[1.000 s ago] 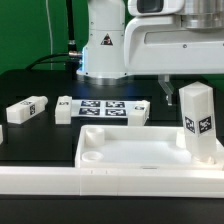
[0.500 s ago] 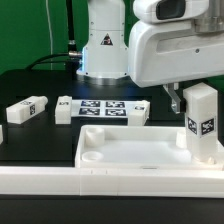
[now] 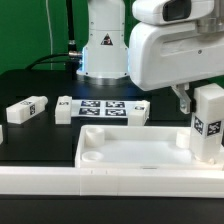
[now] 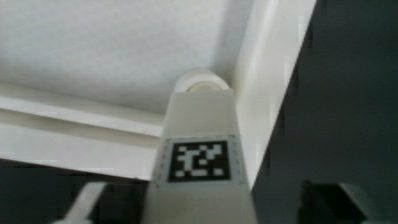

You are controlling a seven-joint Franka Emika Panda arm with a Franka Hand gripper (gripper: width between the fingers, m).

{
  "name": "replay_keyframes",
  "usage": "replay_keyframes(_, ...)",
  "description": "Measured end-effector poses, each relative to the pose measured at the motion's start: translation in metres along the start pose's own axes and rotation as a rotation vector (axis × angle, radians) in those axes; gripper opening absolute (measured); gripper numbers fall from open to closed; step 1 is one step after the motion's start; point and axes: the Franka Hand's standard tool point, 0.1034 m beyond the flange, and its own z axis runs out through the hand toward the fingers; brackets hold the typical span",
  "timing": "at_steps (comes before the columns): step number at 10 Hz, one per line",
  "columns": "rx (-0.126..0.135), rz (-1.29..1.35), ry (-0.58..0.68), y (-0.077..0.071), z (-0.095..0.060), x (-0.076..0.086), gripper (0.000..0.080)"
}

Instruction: Assemble desk

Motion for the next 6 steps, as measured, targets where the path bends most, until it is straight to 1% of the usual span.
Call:
replay_keyframes(1, 0.000, 0.000, 0.000, 0.0002, 0.0001, 0.0000, 0.0286)
replay_keyframes(4, -0.001, 0.029, 0.012, 0.0006, 0.0003, 0.0006, 0.0287)
replay_keyframes(6, -0.017, 0.094, 0.072, -0.0009, 0.0005, -0.0029, 0.0287)
